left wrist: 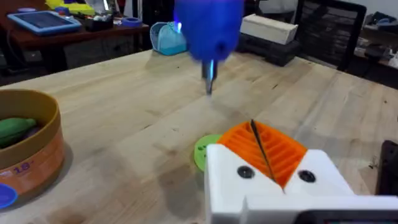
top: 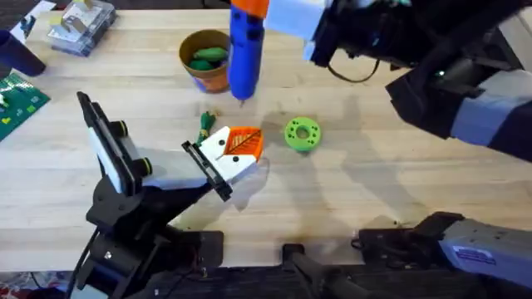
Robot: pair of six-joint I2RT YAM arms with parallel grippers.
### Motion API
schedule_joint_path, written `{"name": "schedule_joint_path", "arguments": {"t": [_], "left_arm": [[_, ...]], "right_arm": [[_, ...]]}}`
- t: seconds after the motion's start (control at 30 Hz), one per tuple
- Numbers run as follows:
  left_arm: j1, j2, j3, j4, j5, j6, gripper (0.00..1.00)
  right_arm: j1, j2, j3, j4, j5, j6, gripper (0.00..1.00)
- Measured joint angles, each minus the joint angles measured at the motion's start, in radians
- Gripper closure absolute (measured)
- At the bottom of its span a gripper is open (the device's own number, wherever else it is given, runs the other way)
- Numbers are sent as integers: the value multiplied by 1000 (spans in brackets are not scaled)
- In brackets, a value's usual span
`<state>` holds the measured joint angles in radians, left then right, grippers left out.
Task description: Pick up the gripper from the table and insert it into the empty holder that is missing its gripper. Then pick up a screw, insert it into the mounting hole, and use the screwdriver to tighten it. Finally, clean up the table by picking up the vegetable and placing it into the bucket.
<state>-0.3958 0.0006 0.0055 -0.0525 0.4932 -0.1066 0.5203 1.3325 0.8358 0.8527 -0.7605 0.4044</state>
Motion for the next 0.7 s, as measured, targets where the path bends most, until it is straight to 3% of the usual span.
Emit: {"name": "schedule_joint_path", "arguments": {"t": [0.1, 0.2, 0.47, 0.63, 0.67, 0.7], "left_arm": [[0, 0, 0, 0, 0, 0, 982], [0, 0, 0, 0, 0, 0, 982], [0, 0, 0, 0, 0, 0, 982], [0, 0, 0, 0, 0, 0, 982], [0, 0, 0, 0, 0, 0, 982], [0, 0, 0, 0, 0, 0, 982]], "right_arm": [[-30, 0, 3, -241, 16, -155, 977], [-60, 1, 5, -494, 106, -354, 977], [-85, 18, 5, -944, 651, -917, 977], [-86, 117, 5, -1077, 914, -1155, 977], [-86, 186, 5, -1093, 982, -1233, 977], [-86, 204, 5, -1092, 994, -1250, 977]]}}
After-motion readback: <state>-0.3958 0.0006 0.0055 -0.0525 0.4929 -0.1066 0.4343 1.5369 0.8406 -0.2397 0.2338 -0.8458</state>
